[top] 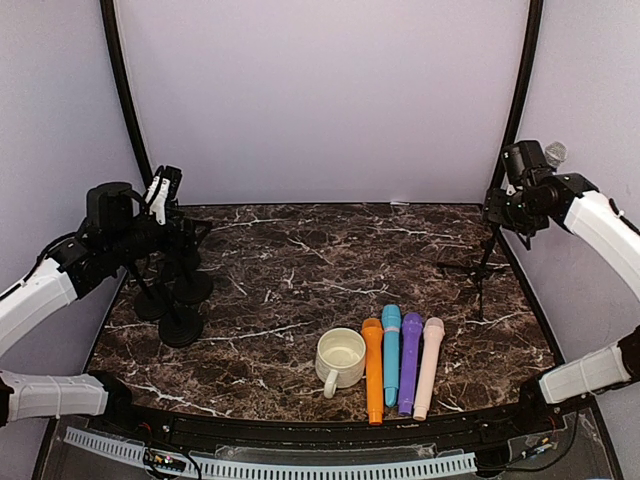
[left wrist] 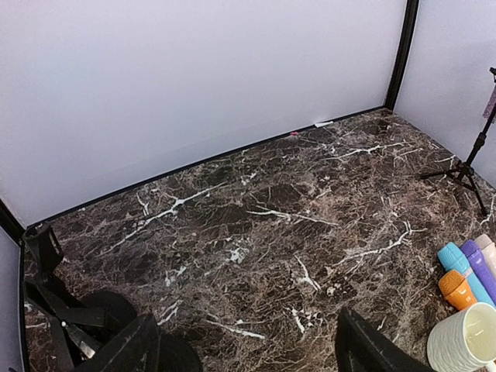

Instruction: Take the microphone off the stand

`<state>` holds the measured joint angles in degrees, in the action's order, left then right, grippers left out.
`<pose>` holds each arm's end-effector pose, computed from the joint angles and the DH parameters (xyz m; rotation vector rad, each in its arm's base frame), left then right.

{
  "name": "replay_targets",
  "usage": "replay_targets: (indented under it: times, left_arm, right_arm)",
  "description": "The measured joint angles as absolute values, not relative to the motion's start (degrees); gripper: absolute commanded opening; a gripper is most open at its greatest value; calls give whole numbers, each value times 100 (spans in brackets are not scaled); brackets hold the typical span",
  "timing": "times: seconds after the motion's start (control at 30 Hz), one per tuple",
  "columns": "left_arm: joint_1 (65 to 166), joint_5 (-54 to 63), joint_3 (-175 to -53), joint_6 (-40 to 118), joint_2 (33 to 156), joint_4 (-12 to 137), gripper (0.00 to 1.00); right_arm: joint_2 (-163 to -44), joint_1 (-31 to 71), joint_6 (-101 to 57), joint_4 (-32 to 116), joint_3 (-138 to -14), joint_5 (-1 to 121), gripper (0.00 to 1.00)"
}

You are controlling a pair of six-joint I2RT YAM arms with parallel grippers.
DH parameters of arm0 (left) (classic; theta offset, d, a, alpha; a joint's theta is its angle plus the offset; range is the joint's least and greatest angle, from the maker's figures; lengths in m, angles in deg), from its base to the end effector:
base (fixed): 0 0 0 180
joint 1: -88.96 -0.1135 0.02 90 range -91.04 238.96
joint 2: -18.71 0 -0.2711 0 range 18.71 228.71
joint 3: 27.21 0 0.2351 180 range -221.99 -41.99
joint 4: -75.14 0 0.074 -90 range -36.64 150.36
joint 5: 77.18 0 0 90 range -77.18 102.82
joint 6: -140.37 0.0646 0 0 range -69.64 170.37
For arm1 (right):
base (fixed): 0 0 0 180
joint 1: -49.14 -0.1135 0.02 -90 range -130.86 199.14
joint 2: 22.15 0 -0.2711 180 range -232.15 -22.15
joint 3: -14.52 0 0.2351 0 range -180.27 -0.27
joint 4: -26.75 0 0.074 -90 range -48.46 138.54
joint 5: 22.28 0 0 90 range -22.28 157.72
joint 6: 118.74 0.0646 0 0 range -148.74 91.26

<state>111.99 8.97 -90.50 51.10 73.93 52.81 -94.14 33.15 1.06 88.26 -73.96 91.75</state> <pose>0.2121 -0.0949 0.3351 0.4239 1.7823 -0.3358 0.2530 0.0451 0.3440 0.4706 2.2252 -0.0793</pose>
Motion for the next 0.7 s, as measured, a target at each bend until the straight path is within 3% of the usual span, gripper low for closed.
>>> replay_targets:
  times: [0.3, 0.7]
  left_arm:
    - [11199, 927, -9046, 5276, 7290, 5442, 80]
    - [11199, 875, -9013, 5306, 7290, 5449, 80]
  right_arm:
    - [-9350, 3350, -372, 7425, -6771, 9352, 56]
    - [-9610, 3357, -545, 6695, -6443, 10102, 51]
